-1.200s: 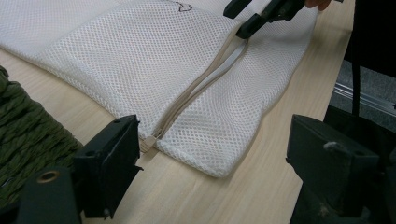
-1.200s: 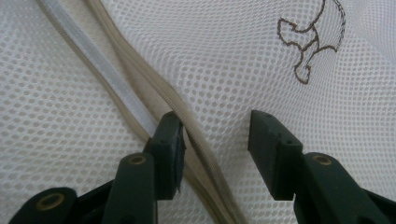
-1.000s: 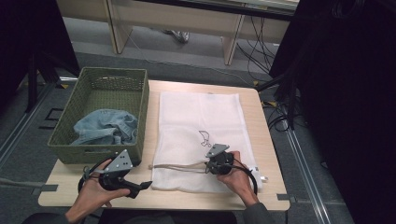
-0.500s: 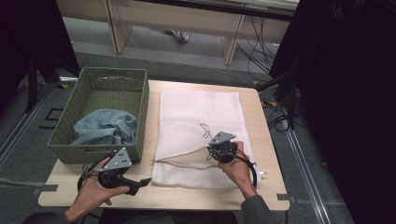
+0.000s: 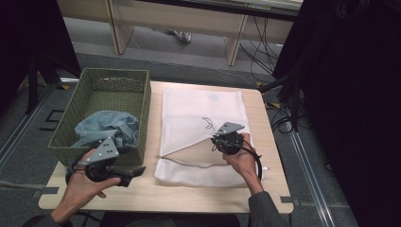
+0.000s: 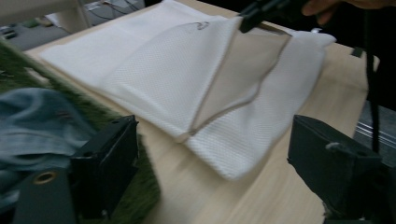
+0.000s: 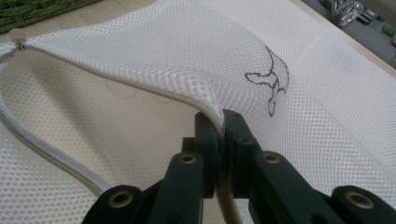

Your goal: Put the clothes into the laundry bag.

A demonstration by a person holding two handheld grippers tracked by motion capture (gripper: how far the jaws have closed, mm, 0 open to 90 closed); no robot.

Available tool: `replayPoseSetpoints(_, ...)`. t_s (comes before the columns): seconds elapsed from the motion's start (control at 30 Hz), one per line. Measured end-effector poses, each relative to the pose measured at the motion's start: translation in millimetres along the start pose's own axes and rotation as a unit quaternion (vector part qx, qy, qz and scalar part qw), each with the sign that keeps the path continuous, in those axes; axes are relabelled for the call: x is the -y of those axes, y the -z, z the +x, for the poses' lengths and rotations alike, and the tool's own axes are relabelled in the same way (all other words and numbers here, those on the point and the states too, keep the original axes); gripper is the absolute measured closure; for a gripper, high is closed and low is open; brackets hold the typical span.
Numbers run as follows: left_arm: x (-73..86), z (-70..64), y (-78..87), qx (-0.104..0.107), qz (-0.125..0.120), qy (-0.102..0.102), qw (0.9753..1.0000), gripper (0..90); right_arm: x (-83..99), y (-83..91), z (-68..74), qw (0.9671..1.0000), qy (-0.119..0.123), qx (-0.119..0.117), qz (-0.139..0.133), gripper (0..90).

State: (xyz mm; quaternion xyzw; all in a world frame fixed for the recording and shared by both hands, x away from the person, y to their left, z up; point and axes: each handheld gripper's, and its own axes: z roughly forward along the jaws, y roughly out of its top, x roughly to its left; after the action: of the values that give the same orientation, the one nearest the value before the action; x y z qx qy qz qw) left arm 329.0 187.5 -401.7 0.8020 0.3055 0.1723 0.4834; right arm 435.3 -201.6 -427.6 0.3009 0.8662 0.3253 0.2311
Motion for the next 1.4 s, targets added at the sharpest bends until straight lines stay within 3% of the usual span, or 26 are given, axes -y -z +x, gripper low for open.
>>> replayPoseSetpoints(0.1, -13.4, 24.9, 15.5, -0.034, 0.013, -0.008, 0.9993, 17.4, -0.2, 1.1, -1.3, 1.0000, 0.007, -0.002, -0.005, 85.8)
replayPoseSetpoints(0.13, -13.4, 24.9, 15.5, -0.034, 0.013, -0.008, 0.9993, 18.6, -0.5, 1.6, -1.1, 1.0000, -0.001, -0.004, -0.001, 85.8)
replayPoseSetpoints(0.17, -21.4, 46.2, 22.9, -0.067, 0.024, -0.009, 0.9974, 18.6, -1.2, 1.6, -1.2, 1.0000, 0.000, -0.002, -0.001, 85.8)
replayPoseSetpoints(0.23, -28.1, 71.2, 25.1, -0.080, 0.057, -0.014, 0.9950, 17.8, -2.0, 0.7, 0.1, 1.0000, 0.002, -0.006, -0.002, 85.7)
replayPoseSetpoints(0.3, -30.8, 94.8, 22.3, -0.085, 0.065, -0.021, 0.9941, 17.6, -2.2, 0.1, 0.5, 0.9999, 0.012, -0.008, 0.000, 85.6)
replayPoseSetpoints(0.37, -31.4, 114.3, 16.2, -0.083, 0.079, -0.012, 0.9933, 16.3, -2.9, -0.5, 0.3, 0.9999, 0.011, -0.006, -0.002, 85.6)
replayPoseSetpoints(0.4, -31.4, 114.3, 16.2, -0.083, 0.079, -0.012, 0.9933, 15.5, -2.9, -0.5, 0.3, 0.9999, 0.011, -0.006, -0.002, 85.6)
replayPoseSetpoints(0.43, -30.3, 132.2, 9.4, -0.066, 0.126, -0.037, 0.9892, 16.0, -2.8, -1.3, 0.1, 0.9998, 0.015, -0.011, -0.001, 85.6)
replayPoseSetpoints(0.47, -27.6, 136.9, 2.1, -0.063, 0.130, -0.028, 0.9891, 16.5, -2.3, -1.2, 1.0, 0.9999, 0.010, -0.008, 0.001, 85.6)
replayPoseSetpoints(0.53, -22.2, 142.4, -12.0, -0.061, 0.146, -0.021, 0.9872, 16.3, -2.3, -2.0, 0.1, 0.9999, 0.012, -0.011, 0.000, 85.6)
replayPoseSetpoints(0.67, -17.3, 146.4, -29.5, -0.036, 0.152, -0.005, 0.9878, 17.1, -1.0, -1.5, 0.5, 0.9999, 0.009, -0.011, 0.003, 85.5)
replayPoseSetpoints(0.7, -17.1, 147.8, -37.5, -0.028, 0.166, -0.003, 0.9858, 17.8, -0.7, -1.4, 0.2, 0.9999, 0.008, -0.012, 0.005, 85.5)
replayPoseSetpoints(0.73, -17.7, 147.8, -40.3, -0.025, 0.181, -0.016, 0.9830, 17.3, -0.6, -1.9, -0.1, 0.9999, 0.007, -0.013, 0.005, 85.5)
replayPoseSetpoints(0.8, -17.0, 148.6, -48.5, -0.022, 0.193, -0.035, 0.9803, 18.1, -0.7, -2.4, 0.3, 0.9999, 0.006, -0.012, 0.002, 85.5)
replayPoseSetpoints(0.93, -12.7, 155.4, -63.9, -0.002, 0.211, -0.031, 0.9771, 16.3, -0.4, -2.5, 0.1, 0.9999, 0.007, -0.015, 0.004, 85.4)
replayPoseSetpoints(0.97, -12.1, 158.4, -66.3, 0.016, 0.238, -0.054, 0.9697, 14.7, -0.6, -2.6, 0.1, 0.9999, 0.008, -0.014, 0.003, 85.4)
replayPoseSetpoints(1.0, -10.4, 159.5, -70.2, 0.020, 0.248, -0.066, 0.9662, 16.9, -0.6, -2.7, 0.3, 0.9999, 0.008, -0.013, 0.003, 85.4)
replayPoseSetpoints(1.1, -0.9, 160.5, -82.6, 0.035, 0.261, -0.049, 0.9635, 14.4, -0.1, -2.9, -0.1, 0.9998, 0.009, -0.014, 0.004, 85.4)
replayPoseSetpoints(1.13, 2.6, 160.1, -86.8, 0.037, 0.269, -0.053, 0.9611, 14.0, -0.2, -3.2, -0.3, 0.9998, 0.010, -0.016, 0.004, 85.4)
replayPoseSetpoints(1.17, 5.7, 160.0, -90.4, 0.032, 0.276, -0.058, 0.9590, 13.0, -0.4, -3.9, -1.0, 0.9997, 0.018, -0.014, 0.002, 85.4)
replayPoseSetpoints(1.23, 11.8, 159.7, -98.1, 0.023, 0.290, -0.045, 0.9556, 13.3, 0.2, -3.3, 0.6, 0.9998, 0.010, -0.016, 0.009, 85.3)
replayPoseSetpoints(1.27, 11.5, 162.8, -99.5, 0.011, 0.315, -0.066, 0.9468, 21.3, 0.5, -4.1, 0.2, 0.9998, 0.012, -0.016, 0.006, 85.3)
replayPoseSetpoints(1.3, 10.9, 164.5, -100.9, -0.005, 0.322, -0.083, 0.9432, 32.2, 0.3, -3.8, 0.1, 0.9998, 0.010, -0.015, 0.007, 85.3)
replayPoseSetpoints(1.33, 10.9, 164.5, -100.9, -0.005, 0.322, -0.083, 0.9432, 46.3, 0.3, -3.8, 0.1, 0.9998, 0.010, -0.015, 0.007, 85.3)
replayPoseSetpoints(1.37, 9.8, 163.6, -101.0, -0.021, 0.325, -0.063, 0.9432, 46.3, 0.2, -4.3, 0.3, 0.9998, 0.010, -0.014, 0.005, 85.4)
replayPoseSetpoints(1.4, 8.9, 164.4, -101.7, -0.029, 0.316, -0.054, 0.9468, 61.6, 0.3, -3.7, 0.7, 0.9998, 0.014, -0.015, 0.009, 85.3)
